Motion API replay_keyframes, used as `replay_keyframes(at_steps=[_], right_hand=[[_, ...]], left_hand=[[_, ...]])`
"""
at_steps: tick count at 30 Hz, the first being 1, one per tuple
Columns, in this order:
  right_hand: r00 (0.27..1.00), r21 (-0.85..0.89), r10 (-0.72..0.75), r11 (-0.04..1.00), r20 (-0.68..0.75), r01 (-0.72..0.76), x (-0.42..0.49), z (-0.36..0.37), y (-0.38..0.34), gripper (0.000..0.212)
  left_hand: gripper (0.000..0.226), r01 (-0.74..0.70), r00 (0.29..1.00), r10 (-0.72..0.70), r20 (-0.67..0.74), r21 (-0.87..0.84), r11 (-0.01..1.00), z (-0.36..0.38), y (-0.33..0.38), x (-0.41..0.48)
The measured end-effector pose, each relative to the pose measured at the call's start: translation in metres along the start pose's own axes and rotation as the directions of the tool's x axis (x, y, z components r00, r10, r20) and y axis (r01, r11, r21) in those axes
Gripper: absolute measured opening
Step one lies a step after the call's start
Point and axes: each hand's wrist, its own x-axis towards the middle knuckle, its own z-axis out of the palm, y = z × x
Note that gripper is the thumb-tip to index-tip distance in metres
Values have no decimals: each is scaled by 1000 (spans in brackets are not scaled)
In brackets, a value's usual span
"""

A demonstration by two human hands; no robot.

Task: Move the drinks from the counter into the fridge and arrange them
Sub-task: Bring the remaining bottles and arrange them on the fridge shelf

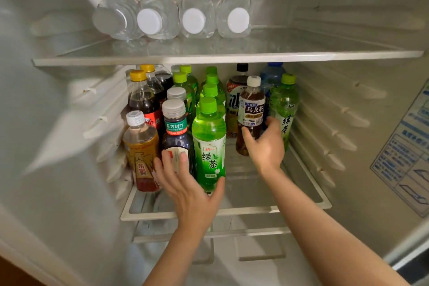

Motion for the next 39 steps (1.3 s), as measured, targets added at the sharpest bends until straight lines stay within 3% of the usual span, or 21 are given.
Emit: replay_keyframes(at_steps=[4, 8, 14, 16, 20, 23, 26, 29, 34, 39], right_hand=[[996, -200, 70, 978, 57, -57, 8, 18, 1, 67], [997, -210, 47, 977, 61, -33, 9, 19, 4, 64], [995, -202, -12, 979, 96, 31, -4, 1, 10, 66], [994, -204, -8, 978, 106, 30, -9, -6, 9, 68], [991, -204, -6, 979, 131, 33, -21, -22, 12, 71], [964, -104, 6, 994, 265, 23, -22, -37, 14, 76], [905, 130, 34, 987, 425, -98, -14, -61, 22, 89], [921, 362, 62, 908, 384, -212, -7, -76, 26, 83], [932, 502, 142, 810, 334, -303, 27, -53, 20, 54], [965, 505, 107, 836, 239, -217, 44, -38, 31, 48]], left_hand=[[103, -35, 998, 31, 48, 91, 995, 8, 2, 2], [107, 30, 998, -35, 54, 95, 995, 11, -3, 1], [100, 11, 1000, -13, 25, 90, 996, 12, -2, 0], [89, -33, 999, 34, -17, 36, 999, 10, 0, -1], [51, -259, 961, 235, -144, -185, 948, 8, 18, -4], [31, -335, 942, 296, -159, -397, 855, 10, 40, -9], [31, -242, 963, 265, -49, -592, 768, 18, 54, -14], [51, 39, 979, 114, 168, -709, 704, 33, 67, -16], [77, 364, 901, -125, 415, -569, 737, 62, 80, -3], [74, 418, 878, -158, 453, -561, 715, 73, 78, 2]])
